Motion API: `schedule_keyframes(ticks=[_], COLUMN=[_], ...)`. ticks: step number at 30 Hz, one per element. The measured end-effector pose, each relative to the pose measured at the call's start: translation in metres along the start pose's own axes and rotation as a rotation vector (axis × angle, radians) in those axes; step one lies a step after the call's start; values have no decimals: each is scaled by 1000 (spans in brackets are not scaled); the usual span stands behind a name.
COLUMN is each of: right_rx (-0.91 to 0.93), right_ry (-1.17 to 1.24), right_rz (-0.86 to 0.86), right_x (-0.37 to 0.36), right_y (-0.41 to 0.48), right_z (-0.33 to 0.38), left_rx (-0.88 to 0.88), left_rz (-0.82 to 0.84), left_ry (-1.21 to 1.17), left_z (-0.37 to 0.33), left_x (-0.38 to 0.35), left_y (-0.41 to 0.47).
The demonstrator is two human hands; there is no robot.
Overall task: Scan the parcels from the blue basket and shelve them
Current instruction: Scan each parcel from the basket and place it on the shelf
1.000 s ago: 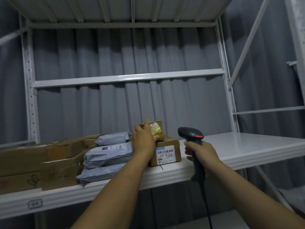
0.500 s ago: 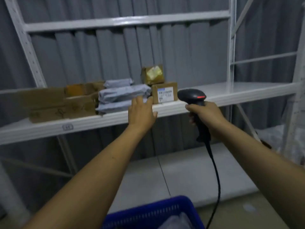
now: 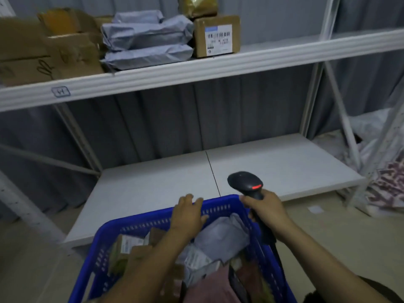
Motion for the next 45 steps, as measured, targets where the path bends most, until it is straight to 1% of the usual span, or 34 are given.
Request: schedule_keyframes(ticks=[3,7,11,14,18,24,25,28,32,33,35,37,41,42,43,45], right_rx=[-82,-165,-223,-238,-266,-284,-282,-281,-287,-287,-296,-345,-447,-444,-437,-415], right_ry=[11,54,51,105,108,91,85,92,156,179,241,333,480,478,464,438], right_rz=[-15,-21,-36,-33,-21,-44,-45,-35,-18,-18,-6,31,158,176,185,197], right_x=[1,5,11,9,6,13,13,12,4,2,-4,-11,-30,-36,-40,-48], right_y=[24,51,71,81,87,83,82,76,66,64,59,52,36,32,30,26], right_z=[-32,-56,-71,-71,-73,-77,-77,-74,-65,-63,-57,-50,-41,-39,-38,-38], left_rx=[-6,-15,-17,29,34,-54,-65,23,161,203,273,277,149,140,153,208], left_rz=[108,258,416,466,498,372,330,224,70,32,-27,-15,61,42,-6,-178], left_ry=[-42,-113,-303,-428,-460,-540,-546,-558,-698,-745,-941,-1111,-1197,-1190,-1181,-1156], left_z=[-6,-27,-51,-61,-63,-50,-45,-32,-15,-12,-10,-10,-4,1,4,8], left_x=[-48,-103,-146,-170,-190,-185,-182,-151,-96,-83,-57,-35,-18,-17,-16,-13], left_y=[12,40,67,86,96,83,80,70,50,43,27,9,-22,-26,-29,-37])
Point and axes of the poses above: each hand's wrist, its own y-axis towards the middle knuckle, its own x-axis out of the back of the hand, z = x × y, the point moved 1 cm from there along y, towards the middle knuckle, and after that the axes turned 7 degrees about -z, right-handed, at the moved point
